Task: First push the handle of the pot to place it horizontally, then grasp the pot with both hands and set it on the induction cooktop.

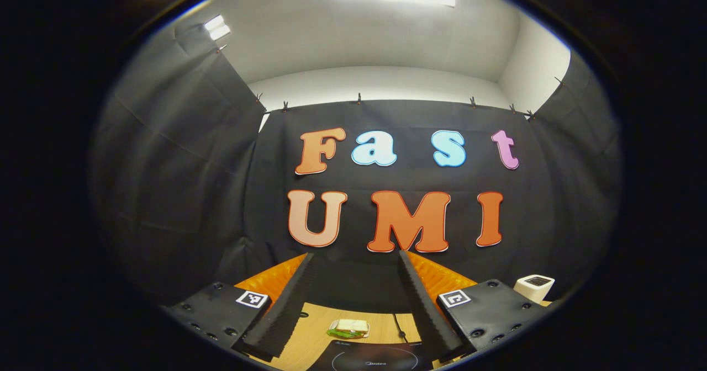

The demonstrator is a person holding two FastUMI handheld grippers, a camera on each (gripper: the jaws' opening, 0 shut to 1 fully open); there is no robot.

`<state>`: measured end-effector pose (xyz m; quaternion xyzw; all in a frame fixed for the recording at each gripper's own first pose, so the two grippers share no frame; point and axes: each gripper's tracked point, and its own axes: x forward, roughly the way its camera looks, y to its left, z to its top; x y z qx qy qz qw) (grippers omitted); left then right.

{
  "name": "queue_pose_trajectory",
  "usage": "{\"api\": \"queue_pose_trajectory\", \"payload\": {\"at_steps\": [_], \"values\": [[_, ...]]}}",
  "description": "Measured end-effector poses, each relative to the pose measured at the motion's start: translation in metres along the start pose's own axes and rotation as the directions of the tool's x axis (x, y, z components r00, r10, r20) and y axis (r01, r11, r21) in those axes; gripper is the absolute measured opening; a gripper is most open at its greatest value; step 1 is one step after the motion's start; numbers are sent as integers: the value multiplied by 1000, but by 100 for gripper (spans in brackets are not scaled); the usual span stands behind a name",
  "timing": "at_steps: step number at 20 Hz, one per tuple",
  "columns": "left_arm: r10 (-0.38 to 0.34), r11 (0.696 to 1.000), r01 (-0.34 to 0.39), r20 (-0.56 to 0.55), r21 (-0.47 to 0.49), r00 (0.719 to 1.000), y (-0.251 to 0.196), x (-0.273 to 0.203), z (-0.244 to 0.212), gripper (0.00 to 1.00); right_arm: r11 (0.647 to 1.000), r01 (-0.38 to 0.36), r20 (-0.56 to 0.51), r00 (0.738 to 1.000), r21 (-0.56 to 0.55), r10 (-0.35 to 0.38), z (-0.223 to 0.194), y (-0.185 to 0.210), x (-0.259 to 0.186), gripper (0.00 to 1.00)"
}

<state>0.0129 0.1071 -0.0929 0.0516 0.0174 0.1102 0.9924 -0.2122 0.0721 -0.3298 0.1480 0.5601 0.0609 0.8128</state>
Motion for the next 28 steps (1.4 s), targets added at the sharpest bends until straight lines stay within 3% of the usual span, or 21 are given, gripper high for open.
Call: {"api": "queue_pose_trajectory", "payload": {"at_steps": [3, 9, 14, 21, 28], "values": [[12, 1000, -12, 1, 4, 1000, 8, 0, -4, 96, 999, 29, -58, 998, 20, -28, -8, -5, 15, 0], [21, 1000, -21, -29, 8, 999, 19, 2, -19, 96, 990, -28, -209, 976, 137, 57, -36, 11, 41, 0], [46, 999, -45, -53, 23, 998, 33, 4, -29, 96, 976, -17, -243, 967, 219, 72, -32, 9, 60, 0], [52, 998, -49, -85, 42, 995, 34, 6, -39, 96, 983, 9, -246, 969, 183, 37, -22, 3, 75, 0], [53, 998, -50, -93, 38, 994, 34, 9, -43, 97, 966, 27, -249, 968, 259, 39, -14, -5, 81, 0]]}}
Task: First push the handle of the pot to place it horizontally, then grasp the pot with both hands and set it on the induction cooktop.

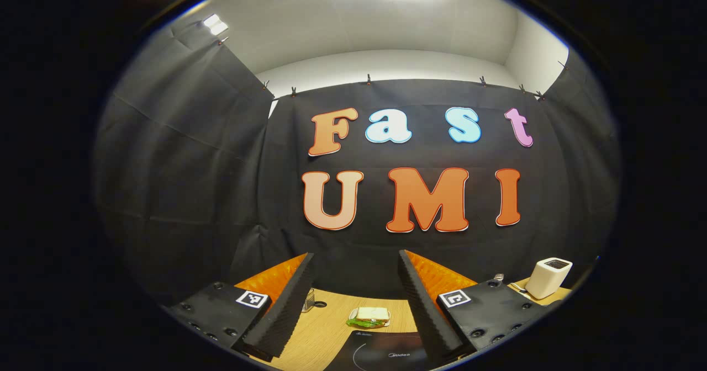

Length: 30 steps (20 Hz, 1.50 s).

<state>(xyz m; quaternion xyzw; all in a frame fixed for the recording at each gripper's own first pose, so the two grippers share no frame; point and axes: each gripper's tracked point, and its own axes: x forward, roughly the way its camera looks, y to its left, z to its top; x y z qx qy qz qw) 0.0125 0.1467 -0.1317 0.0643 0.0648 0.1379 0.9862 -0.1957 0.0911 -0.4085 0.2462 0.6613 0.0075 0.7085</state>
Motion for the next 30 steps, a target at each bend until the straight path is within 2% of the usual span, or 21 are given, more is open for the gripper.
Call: {"api": "queue_pose_trajectory", "payload": {"at_steps": [5, 7, 17, 24, 25, 26, 28, 29, 30], "values": [[15, 1000, -15, -3, -1, 1000, 7, 0, -3, 97, 1000, 25, -5, 1000, 2, -25, 14, -8, 5, 0], [30, 1000, -30, -2, 5, 1000, 12, -3, -5, 96, 999, 20, -11, 1000, 47, -20, 23, -13, 4, 0], [69, 996, -69, -2, 49, 998, 31, -10, -6, 96, 993, 112, -3, 994, 29, -112, 66, -30, 25, 0], [4, 989, 8, -79, 145, 997, 10, -8, -41, 97, 991, 131, 19, 991, 27, -132, 91, -33, 35, 0], [0, 990, 13, -89, 142, 996, 8, -8, -44, 100, 990, 134, 22, 991, 37, -135, 94, -34, 37, 4], [2, 990, 12, -96, 141, 995, 9, -6, -46, 100, 989, 144, 29, 989, 38, -145, 98, -37, 41, 0], [5, 990, 10, -104, 143, 995, 11, -6, -48, 90, 987, 153, 13, 988, 38, -154, 97, -43, 48, 0], [7, 990, 9, -108, 143, 994, 13, -6, -50, 100, 987, 155, 6, 988, 39, -155, 98, -43, 49, 0], [10, 990, 7, -112, 144, 994, 13, -6, -52, 100, 987, 154, 11, 988, 43, -155, 101, -42, 51, 0]]}}
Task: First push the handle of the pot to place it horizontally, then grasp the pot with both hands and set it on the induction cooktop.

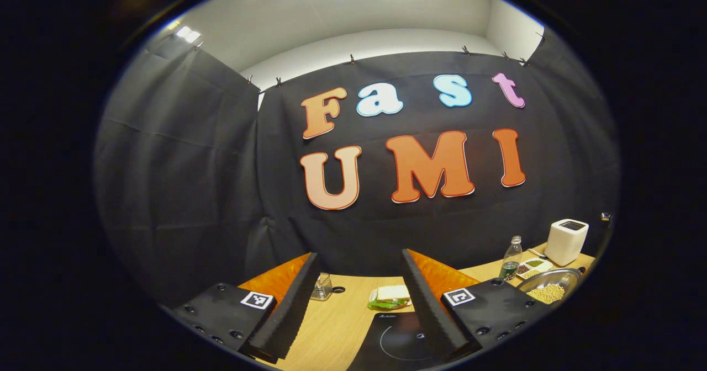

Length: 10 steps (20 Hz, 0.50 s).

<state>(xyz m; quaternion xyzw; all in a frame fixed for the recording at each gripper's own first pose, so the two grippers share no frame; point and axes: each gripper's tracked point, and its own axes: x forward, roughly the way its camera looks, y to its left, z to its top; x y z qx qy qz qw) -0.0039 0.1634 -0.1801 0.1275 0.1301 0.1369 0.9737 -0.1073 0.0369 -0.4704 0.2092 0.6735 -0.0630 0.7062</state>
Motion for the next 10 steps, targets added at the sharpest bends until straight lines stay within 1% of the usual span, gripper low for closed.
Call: {"api": "queue_pose_trajectory", "payload": {"at_steps": [4, 5, 6, 8, 10], "values": [[-5, 1000, 4, -25, -17, 1000, -4, 0, -12, 100, 1000, 10, 10, 1000, 1, -10, 12, 0, 4, 0], [-12, 1000, 12, -34, -11, 999, -7, -1, -17, 100, 1000, 15, 17, 1000, -3, -15, 16, -1, 6, 0], [-20, 1000, 20, -46, -5, 999, -11, -1, -23, 96, 1000, 22, 21, 1000, 1, -22, 22, -1, 6, 0], [-37, 999, 36, -70, -4, 997, -19, 0, -33, 96, 999, 33, 35, 999, 7, -33, 31, -1, 7, 0], [-58, 998, 58, -98, -9, 994, -30, 3, -43, 96, 999, 26, 49, 998, 19, -27, 40, 1, 9, 0]]}}
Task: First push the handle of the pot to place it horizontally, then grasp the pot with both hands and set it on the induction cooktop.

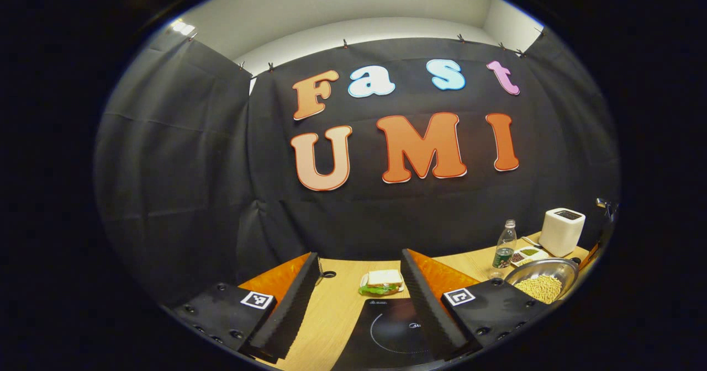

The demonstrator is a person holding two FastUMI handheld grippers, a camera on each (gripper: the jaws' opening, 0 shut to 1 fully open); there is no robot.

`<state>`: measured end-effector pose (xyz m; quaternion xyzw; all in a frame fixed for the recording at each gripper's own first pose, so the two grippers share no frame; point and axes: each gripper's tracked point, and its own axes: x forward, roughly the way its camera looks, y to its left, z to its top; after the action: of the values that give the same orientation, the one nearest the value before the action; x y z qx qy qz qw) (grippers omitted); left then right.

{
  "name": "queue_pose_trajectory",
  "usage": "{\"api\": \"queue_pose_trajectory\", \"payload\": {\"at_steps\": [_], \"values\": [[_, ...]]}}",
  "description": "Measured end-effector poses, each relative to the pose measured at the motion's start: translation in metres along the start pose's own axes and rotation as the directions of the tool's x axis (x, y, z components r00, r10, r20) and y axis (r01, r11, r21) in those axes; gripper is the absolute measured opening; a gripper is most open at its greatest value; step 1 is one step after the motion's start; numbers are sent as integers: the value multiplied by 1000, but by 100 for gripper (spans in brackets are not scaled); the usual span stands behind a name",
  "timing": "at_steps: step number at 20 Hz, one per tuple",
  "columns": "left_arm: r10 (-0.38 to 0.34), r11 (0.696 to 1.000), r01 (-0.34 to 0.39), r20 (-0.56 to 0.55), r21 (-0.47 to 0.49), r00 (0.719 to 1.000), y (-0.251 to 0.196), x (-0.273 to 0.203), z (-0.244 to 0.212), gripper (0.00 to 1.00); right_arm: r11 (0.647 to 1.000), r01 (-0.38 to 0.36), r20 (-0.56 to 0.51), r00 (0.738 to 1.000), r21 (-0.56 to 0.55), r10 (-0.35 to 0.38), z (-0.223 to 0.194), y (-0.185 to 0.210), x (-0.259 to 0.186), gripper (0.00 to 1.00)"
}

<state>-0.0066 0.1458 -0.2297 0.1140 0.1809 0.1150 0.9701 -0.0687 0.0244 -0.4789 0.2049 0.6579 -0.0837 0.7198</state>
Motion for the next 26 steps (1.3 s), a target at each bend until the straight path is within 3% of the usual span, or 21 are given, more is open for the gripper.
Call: {"api": "queue_pose_trajectory", "payload": {"at_steps": [1, 5, 9, 13, 14, 15, 16, 17, 18, 20, 23, 26], "values": [[-15, 1000, 15, -13, -3, 1000, -7, 0, -6, 93, 1000, -3, -1, 1000, 4, 3, 2, 2, 0, 0], [-109, 993, 105, -93, -46, 990, -48, 5, -29, 100, 1000, -12, 23, 1000, -25, 13, 2, 6, -8, 0], [-229, 973, 219, -204, -72, 952, -101, 7, -54, 96, 995, -46, 83, 995, -88, 53, 3, 16, -37, 5], [-315, 949, 304, -264, -83, 911, -143, 4, -67, 96, 986, -18, 165, 985, -165, 46, 18, 18, -57, 18], [-333, 943, 320, -285, -91, 899, -154, 3, -72, 96, 983, -12, 179, 983, -181, 45, 20, 20, -60, 25], [-355, 935, 340, -309, -104, 882, -165, 2, -78, 100, 981, -10, 191, 980, -196, 48, 23, 22, -63, 30], [-379, 925, 360, -336, -121, 862, -177, -2, -86, 90, 977, -10, 198, 979, -211, 53, 24, 24, -66, 37], [-402, 915, 379, -369, -137, 838, -189, -4, -95, 89, 975, -14, 200, 978, -222, 59, 25, 27, -67, 42], [-429, 903, 401, -397, -155, 811, -200, -6, -101, 96, 973, -22, 202, 977, -229, 70, 25, 31, -67, 51], [-469, 882, 434, -432, -183, 771, -220, -9, -108, 94, 970, -51, 194, 976, -240, 99, 22, 37, -68, 58], [-480, 875, 442, -481, -199, 733, -238, -4, -119, 94, 966, -45, 201, 975, -256, 99, 26, 37, -65, 63], [-515, 851, 475, -538, -225, 667, -262, -3, -141, 94, 965, -37, 224, 970, -260, 98, 32, 34, -66, 72]]}}
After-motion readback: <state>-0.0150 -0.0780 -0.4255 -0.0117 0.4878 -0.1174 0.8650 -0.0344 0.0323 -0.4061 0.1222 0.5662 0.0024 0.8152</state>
